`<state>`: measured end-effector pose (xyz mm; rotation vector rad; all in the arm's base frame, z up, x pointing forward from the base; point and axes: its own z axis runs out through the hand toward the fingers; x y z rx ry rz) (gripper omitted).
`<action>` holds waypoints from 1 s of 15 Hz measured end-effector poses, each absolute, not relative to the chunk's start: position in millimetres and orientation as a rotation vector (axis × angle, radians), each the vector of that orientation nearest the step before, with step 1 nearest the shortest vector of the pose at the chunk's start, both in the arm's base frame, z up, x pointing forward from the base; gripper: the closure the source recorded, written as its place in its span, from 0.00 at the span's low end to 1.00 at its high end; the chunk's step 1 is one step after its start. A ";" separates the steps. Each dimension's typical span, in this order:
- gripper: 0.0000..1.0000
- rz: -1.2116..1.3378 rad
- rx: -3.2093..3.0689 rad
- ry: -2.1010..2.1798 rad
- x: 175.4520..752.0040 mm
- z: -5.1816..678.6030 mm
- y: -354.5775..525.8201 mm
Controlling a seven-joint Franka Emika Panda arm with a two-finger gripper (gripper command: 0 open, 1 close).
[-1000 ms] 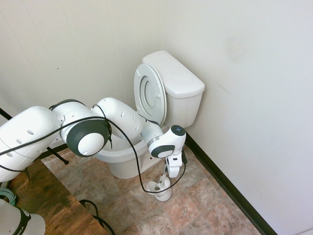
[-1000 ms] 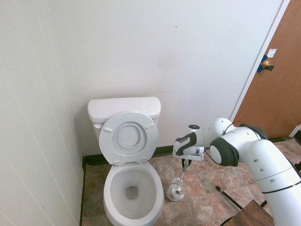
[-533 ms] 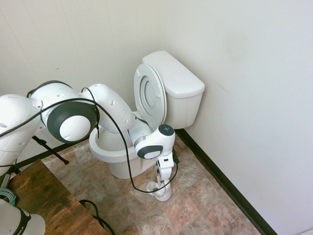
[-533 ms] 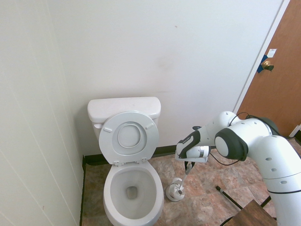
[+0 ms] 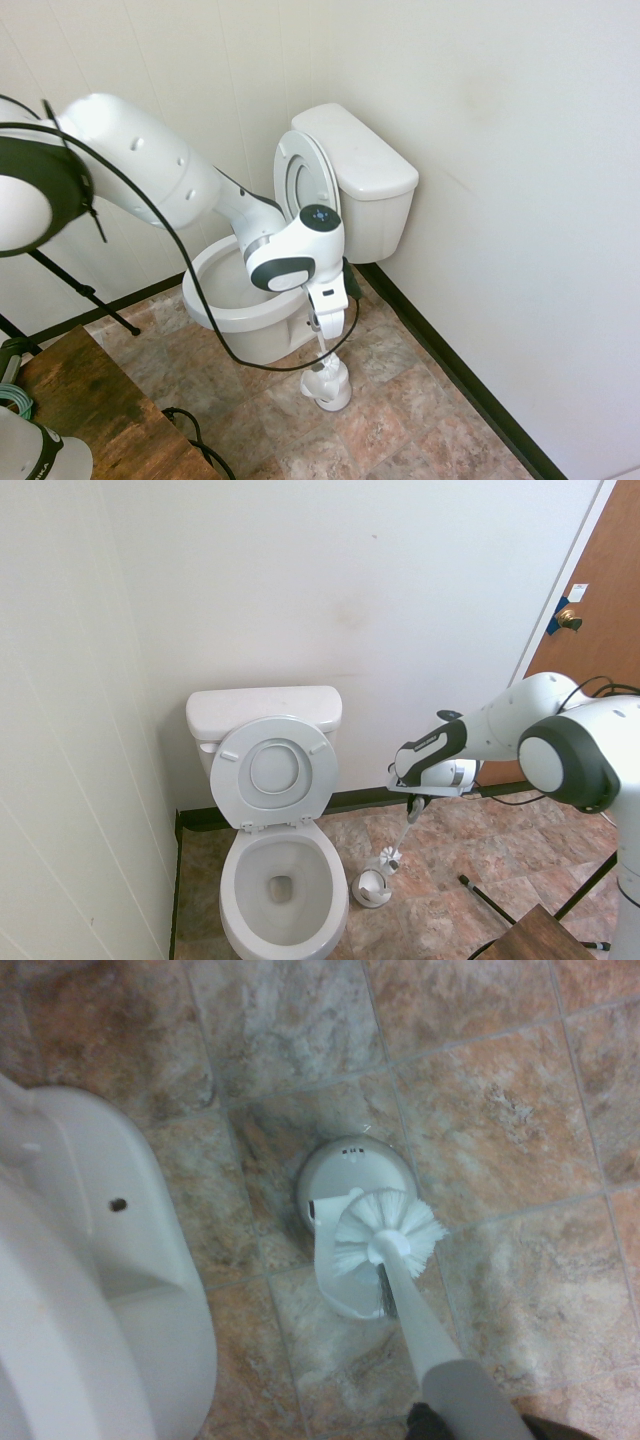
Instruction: Clean the toilet
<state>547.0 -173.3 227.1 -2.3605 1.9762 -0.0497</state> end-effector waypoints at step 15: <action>1.00 -0.091 -2.478 1.660 539.3 366.1 29.3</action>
